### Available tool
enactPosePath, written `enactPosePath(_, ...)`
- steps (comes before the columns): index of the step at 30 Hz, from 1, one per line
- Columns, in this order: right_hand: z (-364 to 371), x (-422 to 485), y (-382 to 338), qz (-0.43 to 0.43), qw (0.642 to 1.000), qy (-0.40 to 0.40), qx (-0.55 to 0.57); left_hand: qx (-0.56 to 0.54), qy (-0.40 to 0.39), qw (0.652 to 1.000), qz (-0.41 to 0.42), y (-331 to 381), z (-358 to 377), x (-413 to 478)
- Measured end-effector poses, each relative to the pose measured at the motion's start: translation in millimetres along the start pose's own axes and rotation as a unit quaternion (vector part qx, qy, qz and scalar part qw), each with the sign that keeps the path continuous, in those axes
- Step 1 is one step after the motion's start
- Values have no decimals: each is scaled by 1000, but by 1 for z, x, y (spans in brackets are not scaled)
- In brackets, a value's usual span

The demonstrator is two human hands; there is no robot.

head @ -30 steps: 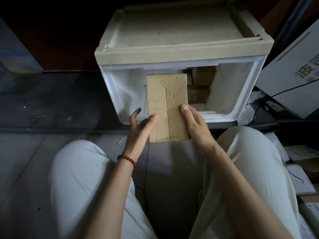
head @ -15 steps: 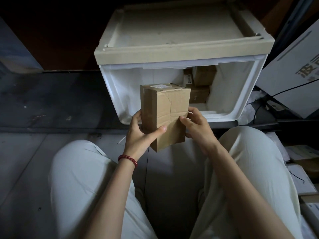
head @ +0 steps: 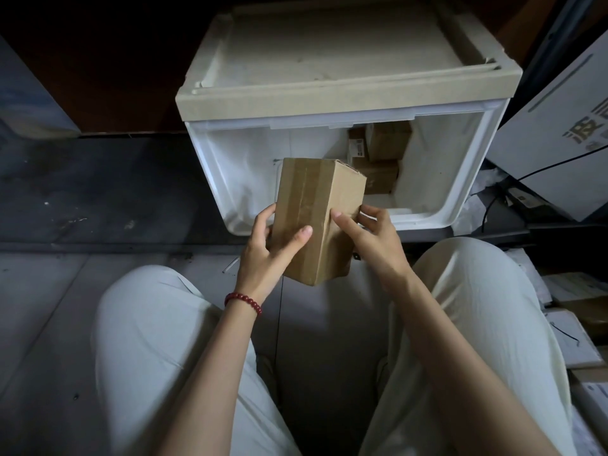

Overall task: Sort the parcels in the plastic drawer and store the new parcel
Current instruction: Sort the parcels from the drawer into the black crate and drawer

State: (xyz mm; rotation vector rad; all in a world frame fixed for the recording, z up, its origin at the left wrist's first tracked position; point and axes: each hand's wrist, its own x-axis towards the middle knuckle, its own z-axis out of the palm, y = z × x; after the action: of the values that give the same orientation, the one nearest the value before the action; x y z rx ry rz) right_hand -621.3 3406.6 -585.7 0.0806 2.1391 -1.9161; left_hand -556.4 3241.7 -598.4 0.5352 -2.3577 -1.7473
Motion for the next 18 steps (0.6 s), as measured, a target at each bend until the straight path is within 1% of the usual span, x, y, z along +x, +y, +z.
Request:
enactPosePath(2, 1, 0, -1, 19, 999, -30, 7, 5, 4, 1000, 6, 0, -1, 1)
enactPosePath(4, 1, 0, -2, 19, 998, -51, 11, 5, 4, 1000, 8, 0, 0, 2)
enactPosePath(8, 0, 3, 0, 25, 997, -56, 48, 1, 8, 1000, 13, 1, 1, 1)
enactPosePath(10, 1, 3, 1, 24, 997, -66, 38, -5, 8, 1000, 11, 2, 2, 1)
enactPosePath(14, 3, 4, 2, 26, 996, -79, 35, -31, 18, 999, -23, 7, 3, 1)
enactPosePath(16, 2, 4, -1, 42, 994, -84, 53, -52, 25, 997, -44, 7, 2, 3)
enactPosePath(18, 0, 4, -3, 46, 992, -97, 72, -66, 22, 996, -47, 7, 0, 3)
